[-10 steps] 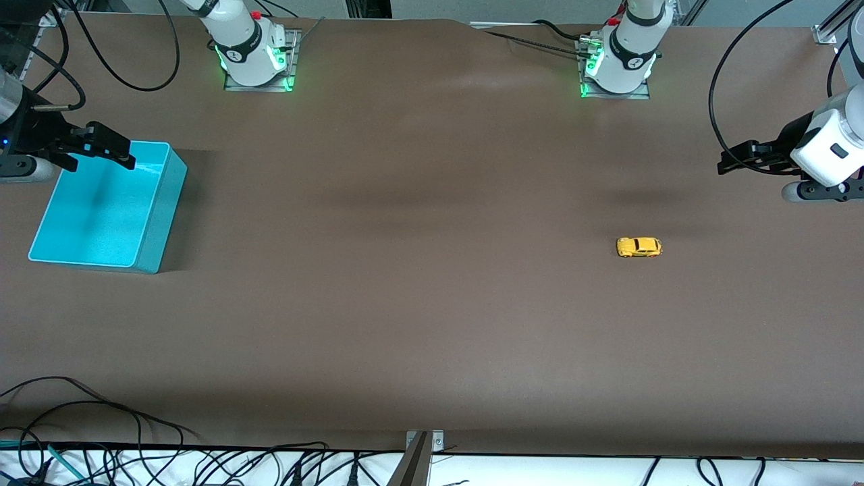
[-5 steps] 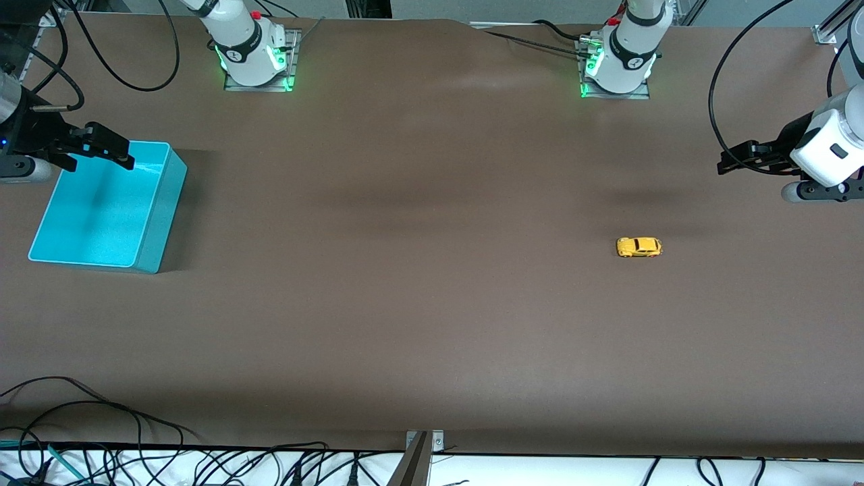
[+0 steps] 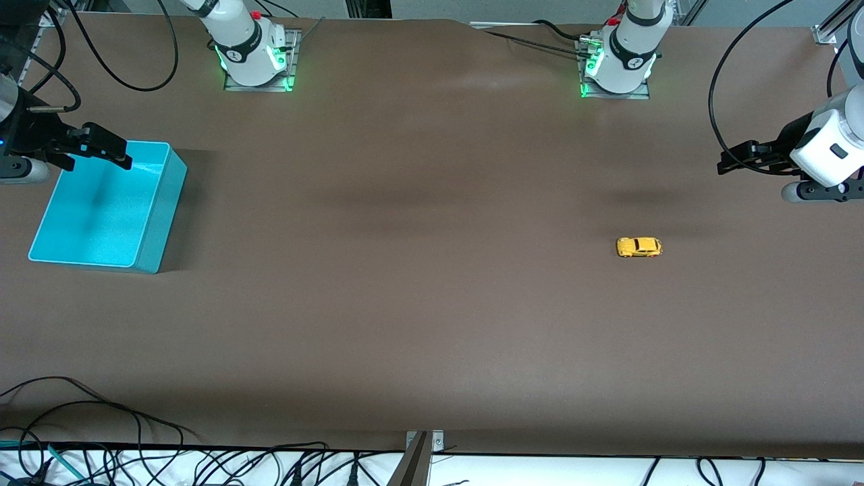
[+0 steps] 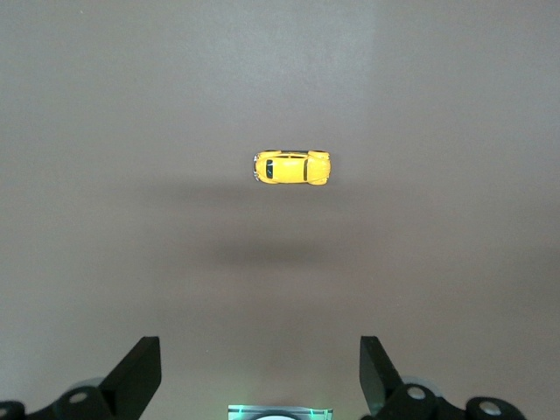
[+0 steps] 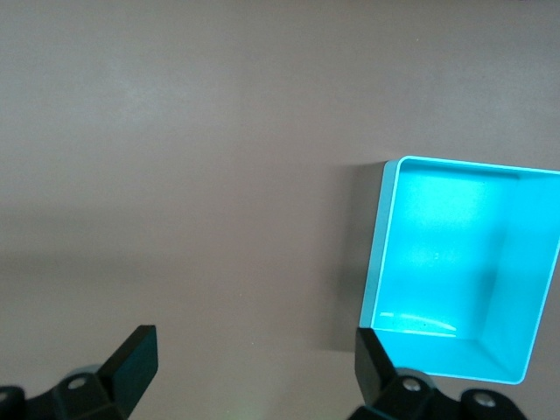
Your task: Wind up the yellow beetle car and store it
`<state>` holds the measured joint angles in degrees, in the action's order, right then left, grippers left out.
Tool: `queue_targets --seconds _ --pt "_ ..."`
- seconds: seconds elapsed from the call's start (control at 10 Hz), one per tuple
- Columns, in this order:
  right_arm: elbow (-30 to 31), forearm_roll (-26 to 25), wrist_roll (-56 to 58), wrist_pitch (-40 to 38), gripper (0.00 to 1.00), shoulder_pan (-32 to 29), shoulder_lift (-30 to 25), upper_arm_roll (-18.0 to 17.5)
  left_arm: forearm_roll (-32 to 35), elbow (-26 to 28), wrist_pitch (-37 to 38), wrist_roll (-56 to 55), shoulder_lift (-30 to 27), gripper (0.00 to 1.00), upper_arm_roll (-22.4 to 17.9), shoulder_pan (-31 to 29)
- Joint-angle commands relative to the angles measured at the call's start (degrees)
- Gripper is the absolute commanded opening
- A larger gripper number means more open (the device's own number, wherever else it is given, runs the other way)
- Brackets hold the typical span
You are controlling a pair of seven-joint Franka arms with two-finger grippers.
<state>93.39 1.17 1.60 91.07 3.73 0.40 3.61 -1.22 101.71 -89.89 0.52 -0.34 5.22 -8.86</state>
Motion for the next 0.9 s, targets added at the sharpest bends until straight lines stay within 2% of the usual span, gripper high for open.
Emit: queue_targets --seconds 0.0,0.8 --pt "0.2 -0.3 -0.5 -0.5 1.0 -0.2 -0.4 0.0 -1.7 0.2 -0.5 0.5 -0.3 1.0 -0.1 0.0" --pt "-0.1 2.0 -0.5 -0.2 1.0 -0.1 -0.6 0.2 -1.7 0.4 -0.5 0.4 0.2 1.0 -0.1 0.0"
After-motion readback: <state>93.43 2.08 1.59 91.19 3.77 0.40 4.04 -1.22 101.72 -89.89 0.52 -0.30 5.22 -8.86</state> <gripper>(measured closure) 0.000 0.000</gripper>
